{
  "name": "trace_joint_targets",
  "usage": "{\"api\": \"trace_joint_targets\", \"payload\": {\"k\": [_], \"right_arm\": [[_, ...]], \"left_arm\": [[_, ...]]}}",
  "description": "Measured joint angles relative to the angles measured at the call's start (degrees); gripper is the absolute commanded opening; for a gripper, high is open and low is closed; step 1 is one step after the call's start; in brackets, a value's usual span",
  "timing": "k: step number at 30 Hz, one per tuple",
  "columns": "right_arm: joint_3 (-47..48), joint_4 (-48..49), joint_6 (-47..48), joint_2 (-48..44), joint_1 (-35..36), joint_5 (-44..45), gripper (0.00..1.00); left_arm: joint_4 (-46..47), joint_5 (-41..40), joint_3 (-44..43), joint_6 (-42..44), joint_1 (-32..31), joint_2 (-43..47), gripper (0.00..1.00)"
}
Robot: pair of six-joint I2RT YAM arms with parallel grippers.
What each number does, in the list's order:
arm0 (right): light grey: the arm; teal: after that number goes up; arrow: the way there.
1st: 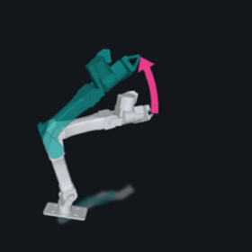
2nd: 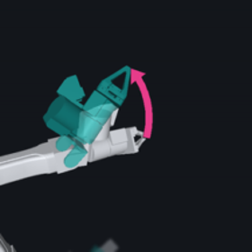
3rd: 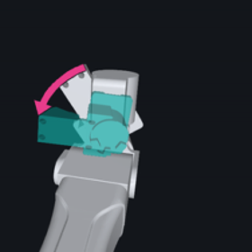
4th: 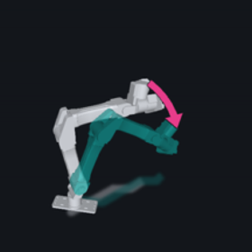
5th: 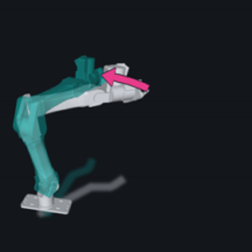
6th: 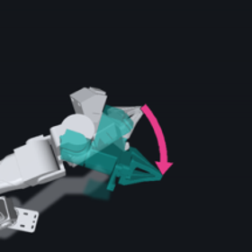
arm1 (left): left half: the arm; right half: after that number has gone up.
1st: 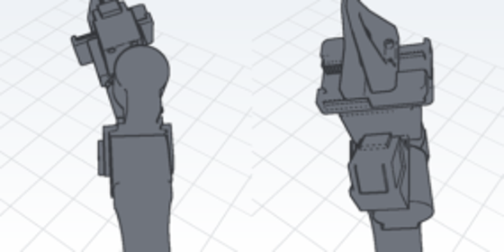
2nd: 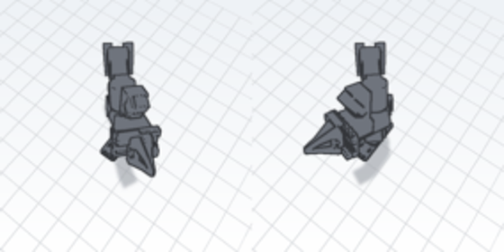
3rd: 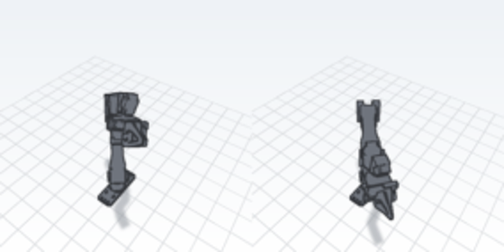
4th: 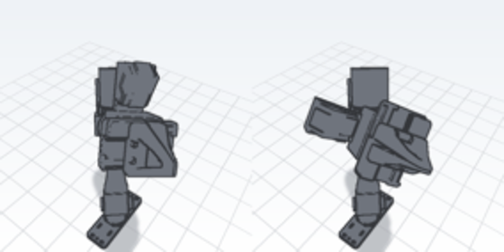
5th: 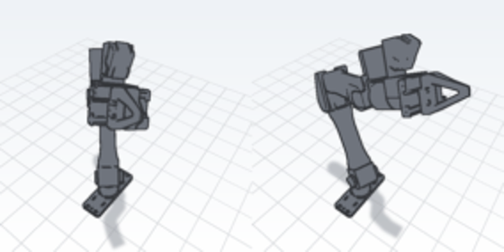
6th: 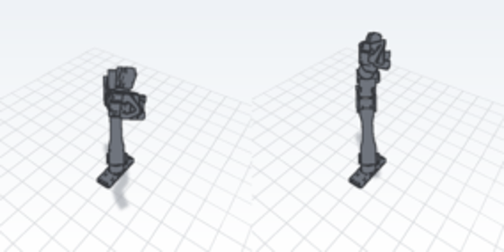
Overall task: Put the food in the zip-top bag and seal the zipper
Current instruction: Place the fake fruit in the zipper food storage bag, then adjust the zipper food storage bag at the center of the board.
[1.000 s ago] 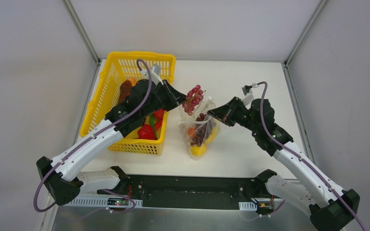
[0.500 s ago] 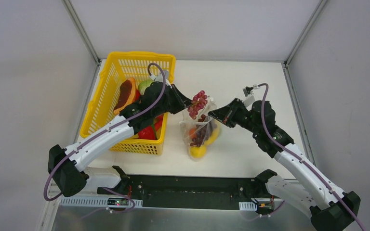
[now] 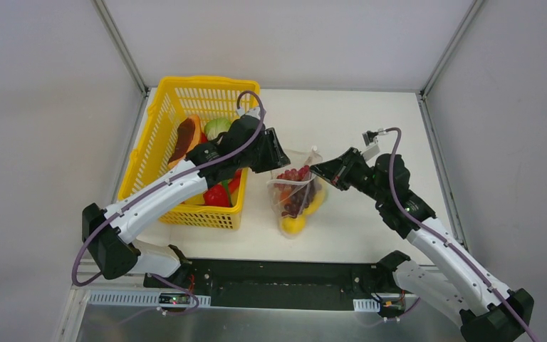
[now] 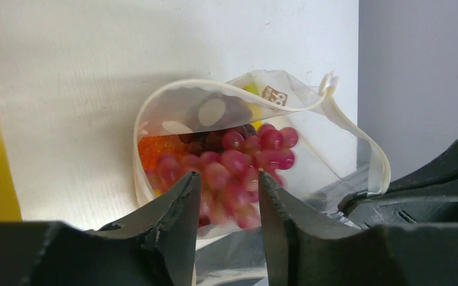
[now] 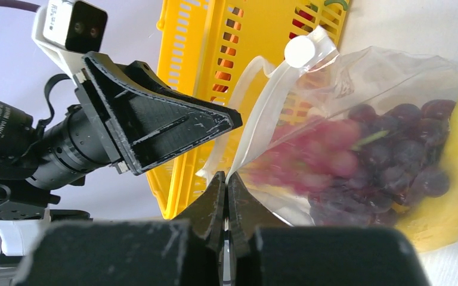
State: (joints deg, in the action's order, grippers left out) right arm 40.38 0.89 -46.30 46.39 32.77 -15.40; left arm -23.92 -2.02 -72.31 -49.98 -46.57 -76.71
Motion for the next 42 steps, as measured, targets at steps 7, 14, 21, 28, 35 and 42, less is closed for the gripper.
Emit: {"api": "trace_joint_targets", "payload": {"k": [7,14,21,28,35,42], "right_arm": [[-0.72,0.39,0.04,-1.2,0.0,0.87,0.0],[-4.02,2.95,0.9,-3.82,0.0,0.52,0.0],[-6.34,3.37,2.93,-8.7,0.0,0.07,0.0],[-6.34,3.41,3.93,-9.49,0.0,-0.04,0.0],[-6.38,3.37,4.5,-10.51,0.0,-0.44,0.0],[-6.47,3.32,4.83,-11.15,0.0,-0.48,0.0]], "left_arm": [[-5.92,-0.2,-7.63,5.05,-1.88,-2.03,0.6],[-10.99,-3.41,-9.88,10.99,-3.3,-1.25,0.69],[-16.09,-5.53,-10.99,15.63,-3.37,-0.57,0.69],[-16.28,-4.9,-11.47,16.57,-3.39,-3.65,0.69],[-14.99,-3.89,-12.87,16.55,-3.39,-9.44,0.65],[-14.93,-2.89,-15.85,16.39,-3.39,-14.8,0.39]]}}
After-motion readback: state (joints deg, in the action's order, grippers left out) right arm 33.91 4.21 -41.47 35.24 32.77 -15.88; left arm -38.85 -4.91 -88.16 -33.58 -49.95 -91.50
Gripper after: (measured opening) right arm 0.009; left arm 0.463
